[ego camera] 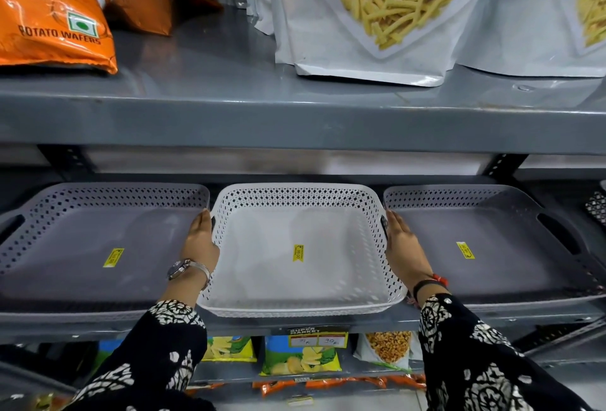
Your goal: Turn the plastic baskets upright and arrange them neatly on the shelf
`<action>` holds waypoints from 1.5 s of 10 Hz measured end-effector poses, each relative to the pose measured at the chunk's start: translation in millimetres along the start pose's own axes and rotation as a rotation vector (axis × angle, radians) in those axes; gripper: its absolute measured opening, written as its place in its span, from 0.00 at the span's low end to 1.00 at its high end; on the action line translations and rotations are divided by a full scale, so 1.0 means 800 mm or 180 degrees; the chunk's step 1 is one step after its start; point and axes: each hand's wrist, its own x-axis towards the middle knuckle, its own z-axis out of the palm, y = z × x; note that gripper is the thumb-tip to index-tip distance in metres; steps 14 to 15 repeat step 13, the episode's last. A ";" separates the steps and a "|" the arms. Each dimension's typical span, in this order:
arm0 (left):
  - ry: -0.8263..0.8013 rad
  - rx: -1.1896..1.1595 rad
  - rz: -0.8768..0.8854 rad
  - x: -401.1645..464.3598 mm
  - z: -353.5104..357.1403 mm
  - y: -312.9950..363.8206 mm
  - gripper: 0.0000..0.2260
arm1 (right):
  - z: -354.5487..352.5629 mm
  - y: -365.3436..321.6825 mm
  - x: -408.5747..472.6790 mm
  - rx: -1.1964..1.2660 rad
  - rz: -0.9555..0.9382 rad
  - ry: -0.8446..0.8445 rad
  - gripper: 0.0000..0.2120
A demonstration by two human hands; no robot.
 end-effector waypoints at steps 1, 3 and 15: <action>0.0023 0.0009 0.0013 0.001 0.001 0.000 0.31 | 0.000 0.000 -0.001 -0.0005 0.0011 -0.0007 0.29; 0.0072 0.0011 0.0036 0.001 0.004 -0.001 0.31 | -0.002 -0.002 -0.002 0.0001 0.0039 -0.0019 0.30; 0.0346 0.0788 0.0524 -0.009 -0.022 0.036 0.27 | -0.013 -0.016 -0.006 -0.0740 -0.0191 0.0130 0.26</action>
